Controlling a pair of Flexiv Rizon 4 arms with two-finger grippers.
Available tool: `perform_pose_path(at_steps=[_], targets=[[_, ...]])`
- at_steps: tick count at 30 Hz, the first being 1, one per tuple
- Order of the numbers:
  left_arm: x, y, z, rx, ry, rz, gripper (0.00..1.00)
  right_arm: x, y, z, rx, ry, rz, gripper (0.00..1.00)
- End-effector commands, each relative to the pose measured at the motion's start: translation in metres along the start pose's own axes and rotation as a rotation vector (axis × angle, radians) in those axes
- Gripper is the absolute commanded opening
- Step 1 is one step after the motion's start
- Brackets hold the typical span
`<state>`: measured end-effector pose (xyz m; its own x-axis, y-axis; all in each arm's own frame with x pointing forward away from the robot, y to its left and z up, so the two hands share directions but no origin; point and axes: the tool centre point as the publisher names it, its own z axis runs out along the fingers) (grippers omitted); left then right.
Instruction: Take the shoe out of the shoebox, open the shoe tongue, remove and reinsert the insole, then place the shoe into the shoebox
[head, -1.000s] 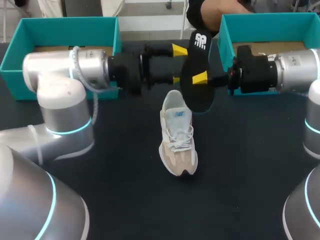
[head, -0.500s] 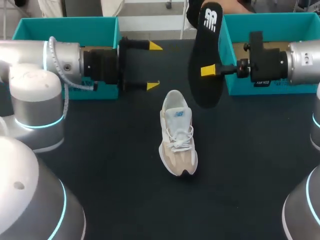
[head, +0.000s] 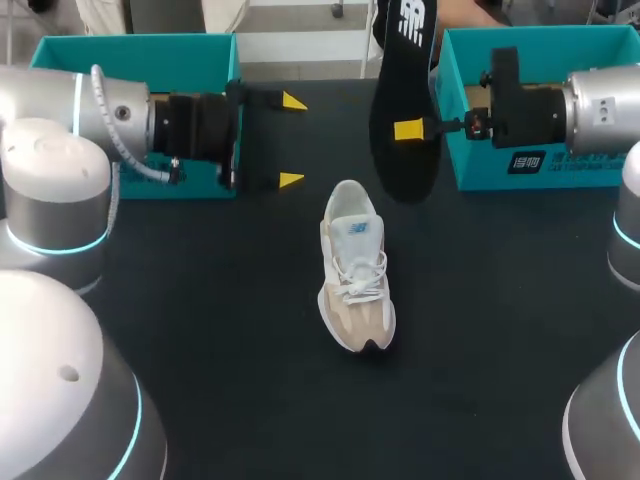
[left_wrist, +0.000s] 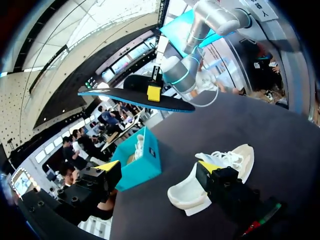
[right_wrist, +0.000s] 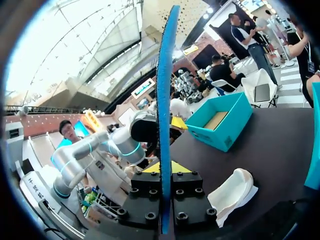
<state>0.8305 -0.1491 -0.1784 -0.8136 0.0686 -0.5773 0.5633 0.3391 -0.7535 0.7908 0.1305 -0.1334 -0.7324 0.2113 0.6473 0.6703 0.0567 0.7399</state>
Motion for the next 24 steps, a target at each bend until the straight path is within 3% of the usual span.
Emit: perform_pose_path(at_steps=[1, 17, 20, 24], targets=[[-0.002, -0.001, 0.000, -0.009, 0.016, -0.001, 1.00, 0.000, 0.000, 0.002, -0.001, -0.002, 0.000, 0.00], [-0.002, -0.001, 0.000, -0.009, 0.016, -0.001, 1.00, 0.000, 0.000, 0.002, -0.001, -0.002, 0.000, 0.00], [0.011, 0.008, -0.002, -0.044, 0.042, -0.022, 1.00, 0.000, 0.000, 0.002, -0.001, -0.002, 0.000, 0.00], [0.030, 0.022, 0.002, -0.080, 0.054, -0.041, 1.00, -0.024, 0.000, 0.007, 0.017, -0.007, -0.092, 0.00]])
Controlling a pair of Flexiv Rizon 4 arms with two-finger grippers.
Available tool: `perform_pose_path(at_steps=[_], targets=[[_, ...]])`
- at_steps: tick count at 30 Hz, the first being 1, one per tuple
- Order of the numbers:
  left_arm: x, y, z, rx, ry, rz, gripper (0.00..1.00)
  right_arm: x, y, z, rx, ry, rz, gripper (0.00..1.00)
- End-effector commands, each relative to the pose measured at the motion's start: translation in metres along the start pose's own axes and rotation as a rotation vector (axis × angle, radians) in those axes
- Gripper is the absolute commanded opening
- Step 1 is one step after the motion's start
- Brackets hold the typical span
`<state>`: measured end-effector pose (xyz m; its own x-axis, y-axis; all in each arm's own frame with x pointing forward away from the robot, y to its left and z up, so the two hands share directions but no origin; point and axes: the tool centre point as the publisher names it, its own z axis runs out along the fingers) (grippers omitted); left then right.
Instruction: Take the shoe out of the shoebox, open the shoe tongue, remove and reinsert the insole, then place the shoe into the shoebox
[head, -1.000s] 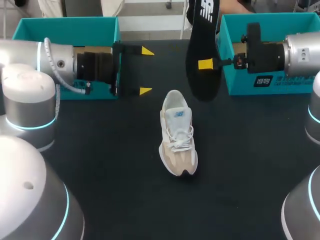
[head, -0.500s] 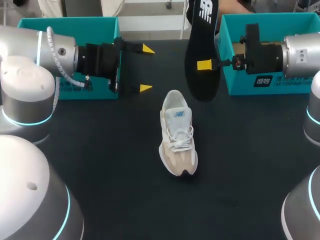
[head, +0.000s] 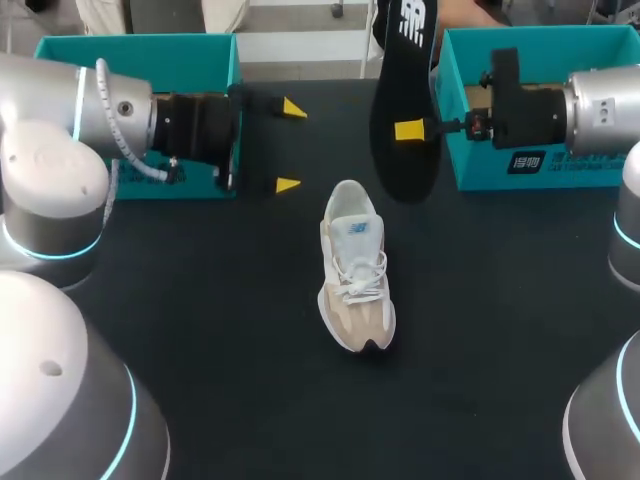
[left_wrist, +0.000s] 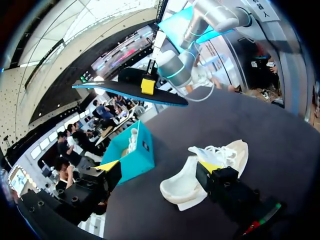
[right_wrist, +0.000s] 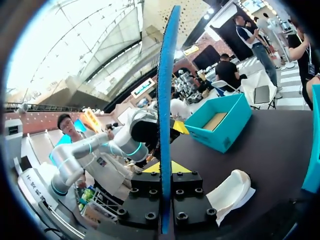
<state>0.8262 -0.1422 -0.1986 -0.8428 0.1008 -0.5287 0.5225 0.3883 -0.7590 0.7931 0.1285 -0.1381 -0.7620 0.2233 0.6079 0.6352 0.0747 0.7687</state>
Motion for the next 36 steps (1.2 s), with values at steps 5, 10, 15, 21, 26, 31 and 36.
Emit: perform_pose_path(at_steps=[5, 10, 15, 21, 26, 31, 36], targets=[[0.030, 0.032, 0.012, -0.081, 0.026, -0.024, 1.00, -0.045, 0.001, 0.019, 0.027, 0.022, -0.122, 0.00], [0.038, 0.055, 0.011, -0.095, 0.056, -0.054, 1.00, -0.067, 0.002, 0.030, 0.026, 0.030, -0.158, 0.00], [0.036, 0.074, 0.014, -0.102, 0.077, -0.066, 1.00, -0.067, 0.002, 0.030, 0.026, 0.030, -0.158, 0.00], [0.037, 0.087, 0.017, -0.137, 0.037, -0.129, 1.00, -0.067, 0.002, 0.030, 0.026, 0.030, -0.158, 0.00], [0.046, 0.095, 0.020, -0.167, 0.043, -0.152, 1.00, -0.067, 0.002, 0.030, 0.026, 0.030, -0.158, 0.00], [0.049, 0.099, 0.021, -0.170, 0.070, -0.181, 1.00, -0.087, 0.001, 0.040, 0.017, 0.027, -0.182, 0.00], [0.055, 0.104, 0.026, -0.165, 0.115, -0.169, 1.00, -0.105, -0.005, 0.051, 0.009, 0.073, -0.194, 0.00]])
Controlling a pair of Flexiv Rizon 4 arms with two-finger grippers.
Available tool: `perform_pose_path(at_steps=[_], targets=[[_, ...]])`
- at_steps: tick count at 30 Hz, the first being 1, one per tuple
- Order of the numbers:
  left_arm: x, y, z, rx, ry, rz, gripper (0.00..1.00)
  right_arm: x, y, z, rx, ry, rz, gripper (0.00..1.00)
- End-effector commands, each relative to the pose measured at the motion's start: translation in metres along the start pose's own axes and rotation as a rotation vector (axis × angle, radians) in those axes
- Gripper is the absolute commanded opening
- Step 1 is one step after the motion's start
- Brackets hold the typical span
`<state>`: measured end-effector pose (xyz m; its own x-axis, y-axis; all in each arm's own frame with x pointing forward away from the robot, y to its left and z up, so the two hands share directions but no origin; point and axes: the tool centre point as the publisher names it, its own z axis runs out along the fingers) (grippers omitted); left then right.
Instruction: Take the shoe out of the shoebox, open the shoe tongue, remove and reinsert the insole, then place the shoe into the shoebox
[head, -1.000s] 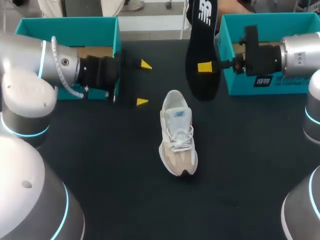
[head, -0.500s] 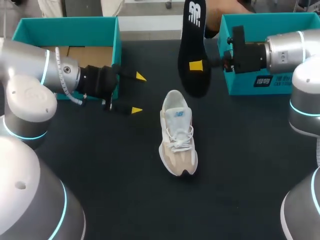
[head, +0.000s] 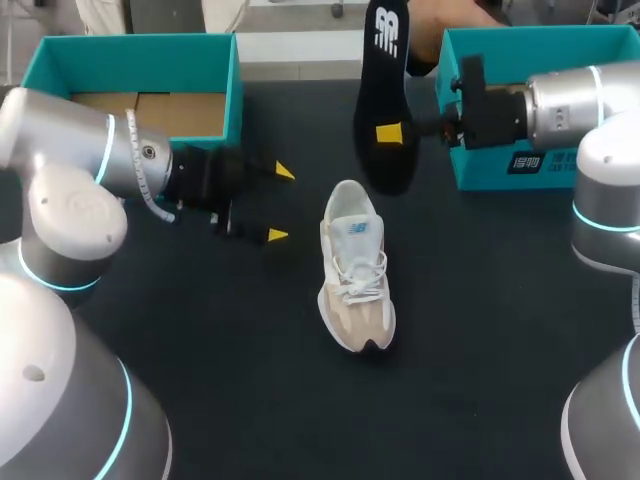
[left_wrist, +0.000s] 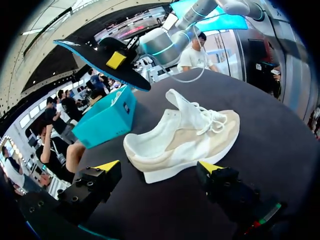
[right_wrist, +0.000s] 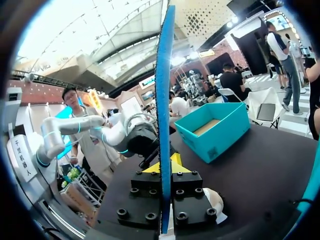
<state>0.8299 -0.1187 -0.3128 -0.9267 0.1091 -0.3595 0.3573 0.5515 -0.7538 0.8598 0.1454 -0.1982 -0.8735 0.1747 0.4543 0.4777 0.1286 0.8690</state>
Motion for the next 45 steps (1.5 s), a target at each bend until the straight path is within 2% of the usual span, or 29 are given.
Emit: perform_pose_path(at_steps=[1, 15, 30, 32, 36, 40, 45], targets=[[-0.005, 0.006, 0.006, 0.002, 0.024, -0.010, 1.00, -0.023, -0.009, 0.014, -0.011, 0.046, 0.001, 0.00], [0.008, 0.007, 0.038, 0.005, 0.073, -0.011, 1.00, -0.039, -0.035, 0.032, -0.051, 0.091, 0.003, 0.00], [0.004, 0.001, 0.047, 0.000, 0.073, -0.028, 1.00, -0.038, -0.037, 0.033, -0.035, 0.074, 0.035, 0.00], [0.004, -0.002, 0.049, -0.008, 0.060, -0.031, 1.00, -0.043, -0.041, 0.033, -0.062, 0.079, 0.028, 0.00], [0.001, -0.006, 0.052, -0.017, 0.050, -0.036, 1.00, -0.047, -0.044, 0.034, -0.068, 0.080, 0.025, 0.00], [0.002, -0.010, 0.054, -0.033, 0.045, -0.046, 1.00, -0.051, -0.055, 0.037, -0.092, 0.086, 0.024, 0.00], [0.005, -0.010, 0.054, -0.034, 0.053, -0.047, 1.00, -0.050, -0.066, 0.038, -0.108, 0.083, 0.040, 0.00]])
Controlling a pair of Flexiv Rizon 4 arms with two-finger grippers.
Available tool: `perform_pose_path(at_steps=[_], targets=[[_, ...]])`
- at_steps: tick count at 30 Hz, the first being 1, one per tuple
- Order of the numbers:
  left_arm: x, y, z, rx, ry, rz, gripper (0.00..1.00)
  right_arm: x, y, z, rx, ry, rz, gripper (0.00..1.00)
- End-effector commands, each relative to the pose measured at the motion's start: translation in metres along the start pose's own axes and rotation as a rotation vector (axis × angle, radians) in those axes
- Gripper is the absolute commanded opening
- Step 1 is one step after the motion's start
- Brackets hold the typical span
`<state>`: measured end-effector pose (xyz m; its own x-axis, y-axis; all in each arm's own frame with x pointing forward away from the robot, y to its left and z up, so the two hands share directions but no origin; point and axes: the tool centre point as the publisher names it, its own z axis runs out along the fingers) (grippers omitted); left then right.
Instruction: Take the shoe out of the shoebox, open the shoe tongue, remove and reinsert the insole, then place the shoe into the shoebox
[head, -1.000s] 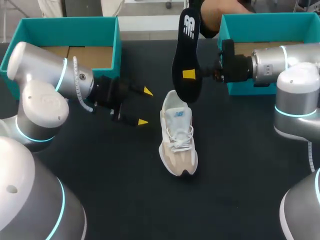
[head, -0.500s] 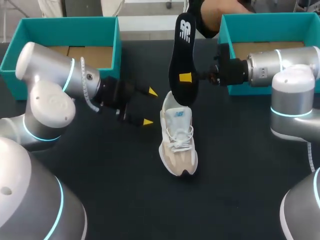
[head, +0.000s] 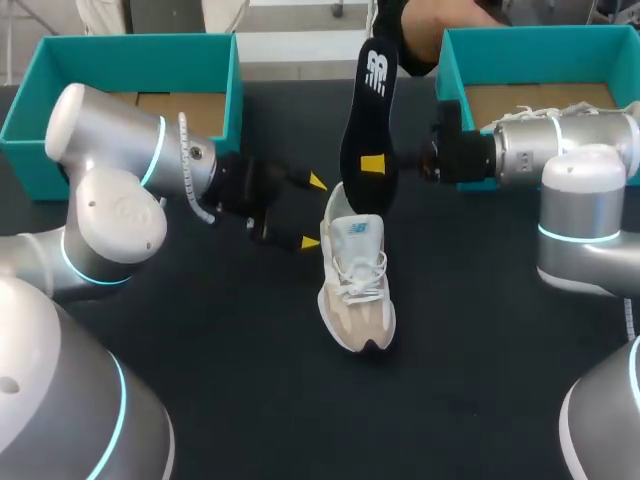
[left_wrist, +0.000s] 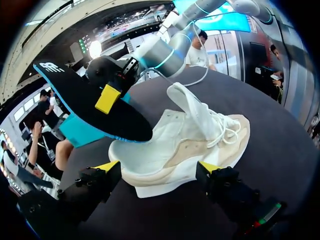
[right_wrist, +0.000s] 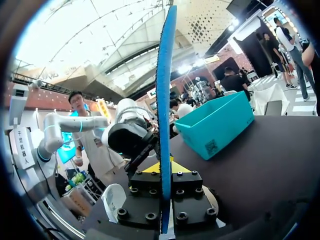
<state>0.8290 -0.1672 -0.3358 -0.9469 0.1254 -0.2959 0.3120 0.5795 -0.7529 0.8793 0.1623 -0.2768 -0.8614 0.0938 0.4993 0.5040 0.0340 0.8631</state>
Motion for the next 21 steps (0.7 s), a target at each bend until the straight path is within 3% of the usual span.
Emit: perform_pose_path(at_steps=[1, 7, 21], targets=[[0.002, 0.001, 0.001, -0.007, 0.003, -0.002, 1.00, 0.000, -0.010, 0.004, -0.020, -0.002, 0.003, 0.00], [0.002, 0.003, 0.001, -0.008, 0.013, -0.011, 1.00, 0.001, -0.012, 0.004, -0.025, -0.004, 0.010, 0.00], [0.004, 0.007, -0.002, -0.004, 0.020, -0.033, 1.00, -0.004, 0.017, 0.008, 0.004, -0.002, -0.047, 0.00]])
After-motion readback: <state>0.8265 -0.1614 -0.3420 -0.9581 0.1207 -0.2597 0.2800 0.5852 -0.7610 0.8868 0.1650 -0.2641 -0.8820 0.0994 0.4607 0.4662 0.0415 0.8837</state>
